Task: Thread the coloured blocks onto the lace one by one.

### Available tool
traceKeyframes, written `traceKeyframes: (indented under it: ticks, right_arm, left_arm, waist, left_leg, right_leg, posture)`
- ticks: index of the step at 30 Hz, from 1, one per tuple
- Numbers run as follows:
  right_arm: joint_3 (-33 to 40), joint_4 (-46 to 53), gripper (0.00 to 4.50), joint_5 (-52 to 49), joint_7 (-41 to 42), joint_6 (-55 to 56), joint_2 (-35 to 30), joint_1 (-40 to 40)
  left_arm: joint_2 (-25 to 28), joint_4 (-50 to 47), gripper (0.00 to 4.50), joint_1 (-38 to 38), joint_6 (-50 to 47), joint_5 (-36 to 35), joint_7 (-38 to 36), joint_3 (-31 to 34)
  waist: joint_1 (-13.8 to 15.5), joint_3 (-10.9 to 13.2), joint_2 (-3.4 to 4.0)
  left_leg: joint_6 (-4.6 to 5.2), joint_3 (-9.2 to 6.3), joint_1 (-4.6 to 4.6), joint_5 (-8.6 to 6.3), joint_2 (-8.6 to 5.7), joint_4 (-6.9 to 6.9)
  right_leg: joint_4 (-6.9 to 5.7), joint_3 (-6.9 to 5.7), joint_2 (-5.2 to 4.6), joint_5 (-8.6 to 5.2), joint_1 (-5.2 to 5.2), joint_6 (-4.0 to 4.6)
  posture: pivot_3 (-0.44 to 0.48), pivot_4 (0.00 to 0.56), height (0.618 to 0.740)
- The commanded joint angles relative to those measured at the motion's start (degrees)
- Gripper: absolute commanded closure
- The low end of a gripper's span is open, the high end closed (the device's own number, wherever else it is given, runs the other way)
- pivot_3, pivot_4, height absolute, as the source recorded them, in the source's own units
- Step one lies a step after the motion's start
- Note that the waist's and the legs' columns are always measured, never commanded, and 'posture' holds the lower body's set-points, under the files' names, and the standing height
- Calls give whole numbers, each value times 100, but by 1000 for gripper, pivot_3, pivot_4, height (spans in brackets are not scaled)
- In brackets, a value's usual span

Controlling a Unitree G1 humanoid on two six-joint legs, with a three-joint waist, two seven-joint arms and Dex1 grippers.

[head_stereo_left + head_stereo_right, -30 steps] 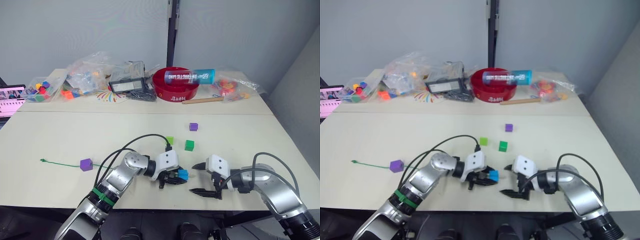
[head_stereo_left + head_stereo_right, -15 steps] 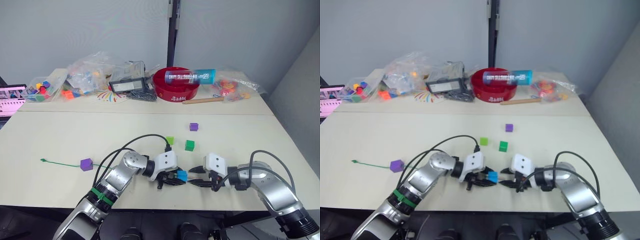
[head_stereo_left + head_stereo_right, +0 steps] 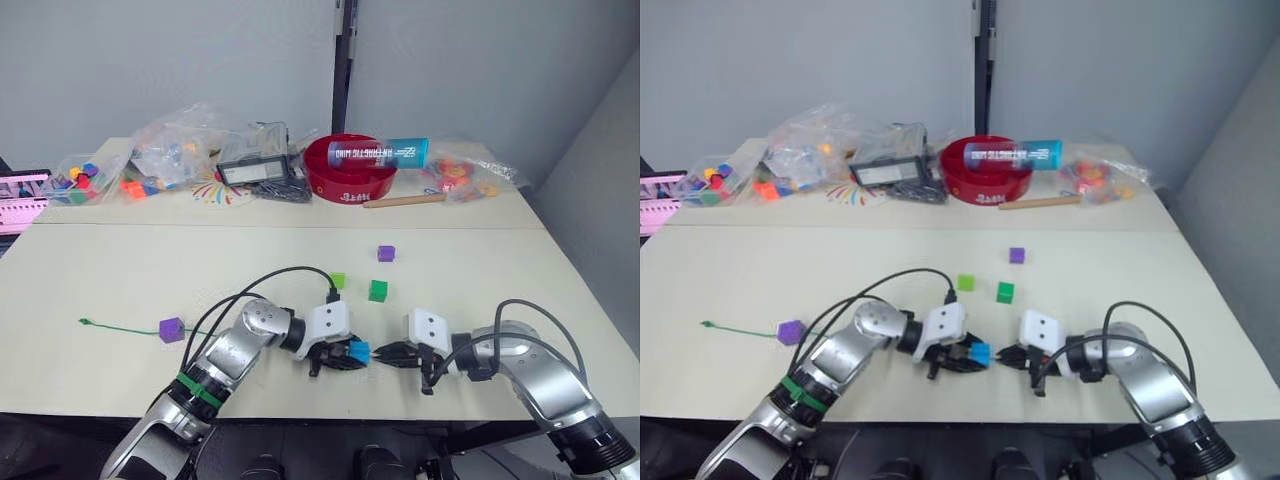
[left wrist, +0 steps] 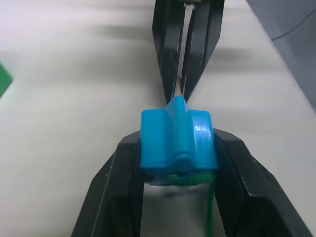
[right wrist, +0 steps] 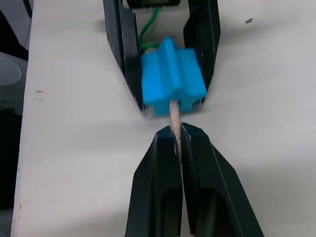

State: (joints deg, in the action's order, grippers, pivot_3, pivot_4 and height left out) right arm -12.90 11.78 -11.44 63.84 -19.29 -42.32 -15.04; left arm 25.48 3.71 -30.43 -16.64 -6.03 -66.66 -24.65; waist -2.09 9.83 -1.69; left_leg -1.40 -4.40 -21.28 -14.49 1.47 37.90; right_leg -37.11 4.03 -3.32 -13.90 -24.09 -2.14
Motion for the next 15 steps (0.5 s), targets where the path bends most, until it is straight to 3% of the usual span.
traceKeyframes:
  ticks: [1, 4, 9, 15]
  right_arm:
    - [125, 75, 4500, -39, 62, 120, -74, -101]
    - [134, 106, 4500, -54, 73, 113, -93, -102]
    - [157, 184, 4500, -79, 170, 143, -179, -75]
    - [80, 213, 4500, -68, 212, 140, -145, -136]
  left_arm:
    - [437, -299, 3126, 195, -59, -230, -143, 465]
    - [707, -397, 3126, 345, -49, -342, -222, 658]
    - [2292, 427, 3126, 1067, 867, -542, -996, 1649]
    - [3084, 1539, 3126, 1274, 1773, -453, -1550, 1982]
  waist:
    - [-36, 0, 0]
    - [-30, 0, 0]
    - [-122, 2, -2]
    - [-117, 4, 3]
  left_leg:
    - [0, 0, 0, 0, 1, 0]
    - [0, -1, -1, 0, 3, 0]
    - [1, 3, 2, -1, 22, -2]
    - [1, 6, 12, -1, 28, -6]
  right_leg:
    - [-1, -1, 1, 0, -1, 0]
    - [0, -2, 1, 0, -1, 0]
    - [-1, -2, 16, 0, -9, 9]
    - [-6, -5, 21, -2, -3, 19]
  posture:
    - [0, 150, 731]
    - [0, 150, 731]
    - [0, 150, 731]
    - [0, 150, 731]
